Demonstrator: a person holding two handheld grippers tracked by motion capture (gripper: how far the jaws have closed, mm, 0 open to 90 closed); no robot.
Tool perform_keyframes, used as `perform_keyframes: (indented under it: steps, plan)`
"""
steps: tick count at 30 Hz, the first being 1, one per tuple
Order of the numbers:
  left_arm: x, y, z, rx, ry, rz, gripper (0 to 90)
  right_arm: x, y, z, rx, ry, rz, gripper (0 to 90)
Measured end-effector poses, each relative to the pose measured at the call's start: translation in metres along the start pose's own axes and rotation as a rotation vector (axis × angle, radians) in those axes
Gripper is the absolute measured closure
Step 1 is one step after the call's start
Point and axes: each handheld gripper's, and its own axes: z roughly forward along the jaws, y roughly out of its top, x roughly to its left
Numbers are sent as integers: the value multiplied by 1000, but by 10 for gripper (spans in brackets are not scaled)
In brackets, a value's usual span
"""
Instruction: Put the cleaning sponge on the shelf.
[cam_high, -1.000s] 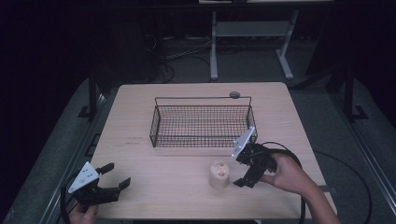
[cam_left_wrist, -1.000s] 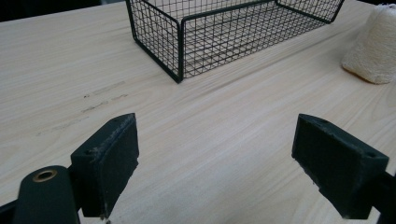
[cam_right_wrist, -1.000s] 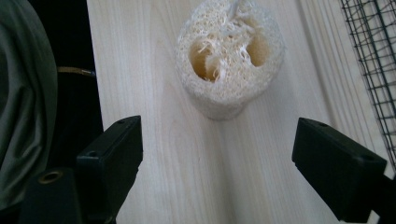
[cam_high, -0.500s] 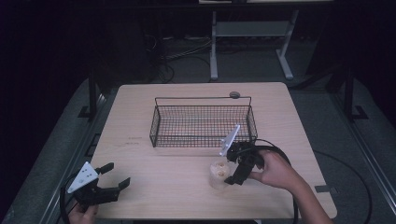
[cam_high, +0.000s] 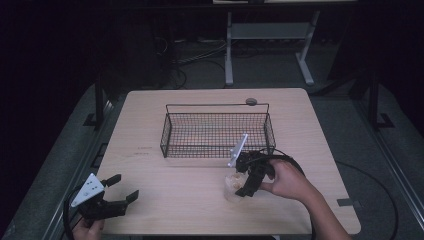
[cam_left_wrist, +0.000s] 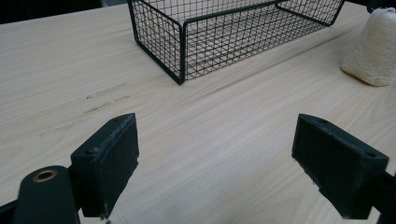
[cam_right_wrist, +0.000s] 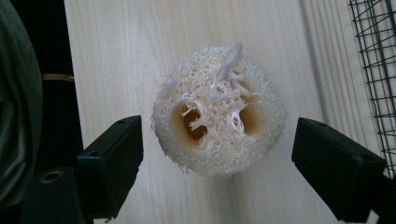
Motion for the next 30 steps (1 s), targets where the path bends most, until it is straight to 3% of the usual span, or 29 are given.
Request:
perform_keyframes:
  steps: [12,30]
  plan:
    - [0,0,0,-2,0,-1,140,-1,6,5,8,11,-4,164]
    - [1,0,-2,-6,1,-2,139,-3,9,8,19,17,-15,270]
